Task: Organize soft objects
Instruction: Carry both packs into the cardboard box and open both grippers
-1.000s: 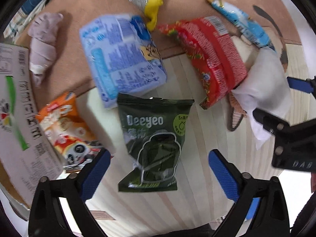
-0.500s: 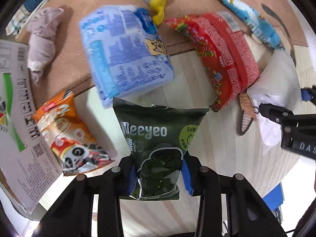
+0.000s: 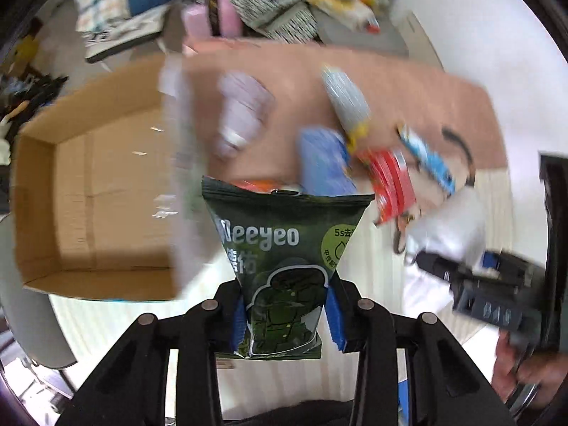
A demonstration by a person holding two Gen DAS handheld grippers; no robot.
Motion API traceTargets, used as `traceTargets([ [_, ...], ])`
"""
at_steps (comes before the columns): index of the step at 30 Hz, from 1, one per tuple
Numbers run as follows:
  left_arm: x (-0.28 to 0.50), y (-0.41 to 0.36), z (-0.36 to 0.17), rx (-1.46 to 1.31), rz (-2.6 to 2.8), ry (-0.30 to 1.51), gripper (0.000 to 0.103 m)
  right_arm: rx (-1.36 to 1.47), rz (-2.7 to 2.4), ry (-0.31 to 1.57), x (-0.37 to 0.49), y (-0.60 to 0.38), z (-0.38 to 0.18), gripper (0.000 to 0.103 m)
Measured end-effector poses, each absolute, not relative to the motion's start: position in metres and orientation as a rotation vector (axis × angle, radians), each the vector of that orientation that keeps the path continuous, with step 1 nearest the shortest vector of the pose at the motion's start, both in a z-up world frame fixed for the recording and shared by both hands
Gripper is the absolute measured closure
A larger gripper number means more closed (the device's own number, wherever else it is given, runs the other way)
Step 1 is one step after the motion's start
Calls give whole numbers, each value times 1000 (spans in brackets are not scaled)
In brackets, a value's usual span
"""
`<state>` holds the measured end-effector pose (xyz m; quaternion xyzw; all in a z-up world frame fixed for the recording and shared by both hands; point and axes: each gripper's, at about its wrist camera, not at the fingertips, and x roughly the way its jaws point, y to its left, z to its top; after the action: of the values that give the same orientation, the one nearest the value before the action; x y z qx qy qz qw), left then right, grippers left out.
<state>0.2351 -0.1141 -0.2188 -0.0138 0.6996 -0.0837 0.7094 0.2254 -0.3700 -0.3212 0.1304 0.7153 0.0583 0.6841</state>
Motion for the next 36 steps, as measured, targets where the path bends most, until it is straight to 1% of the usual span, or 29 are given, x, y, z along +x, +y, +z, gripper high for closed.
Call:
traceTargets([
  [1, 241, -100, -207, -47, -176, 1542, 69, 299, 147, 1577, 224, -346, -315, 30],
  [3, 253, -67, -190, -76, -147, 1527, 69, 311, 198, 1512, 240, -290, -278, 30],
  [7, 276, 14, -178, -107, -61, 1518, 69, 315, 241, 1455, 255, -210, -239, 30],
  [13, 332, 104, -207, -219, -21, 1596, 69, 272, 235, 1492, 311, -80, -254, 30],
  [14, 340, 112, -215, -230, -22, 1612, 69, 253, 227, 1505, 319, -58, -254, 30],
  [16, 356, 130, -232, -275, -30, 1649, 69, 227, 206, 1537, 336, -23, -273, 30],
  [17, 363, 137, -243, -299, -39, 1669, 69, 228, 204, 1545, 340, -13, -270, 30],
  [18, 370, 142, -251, -321, -57, 1689, 69, 235, 196, 1566, 349, 0, -284, 30],
  [20, 380, 149, -276, -368, -83, 1744, 69, 234, 178, 1586, 361, 13, -302, 30],
  [24, 395, 156, -312, -389, -115, 1824, 69, 191, 125, 1610, 385, 25, -341, 30],
  [28, 402, 150, -340, -405, -159, 1876, 69, 162, 93, 1629, 397, 27, -366, 30],
  [36, 408, 137, -356, -349, -202, 1891, 68, 136, 69, 1650, 406, 23, -392, 28],
])
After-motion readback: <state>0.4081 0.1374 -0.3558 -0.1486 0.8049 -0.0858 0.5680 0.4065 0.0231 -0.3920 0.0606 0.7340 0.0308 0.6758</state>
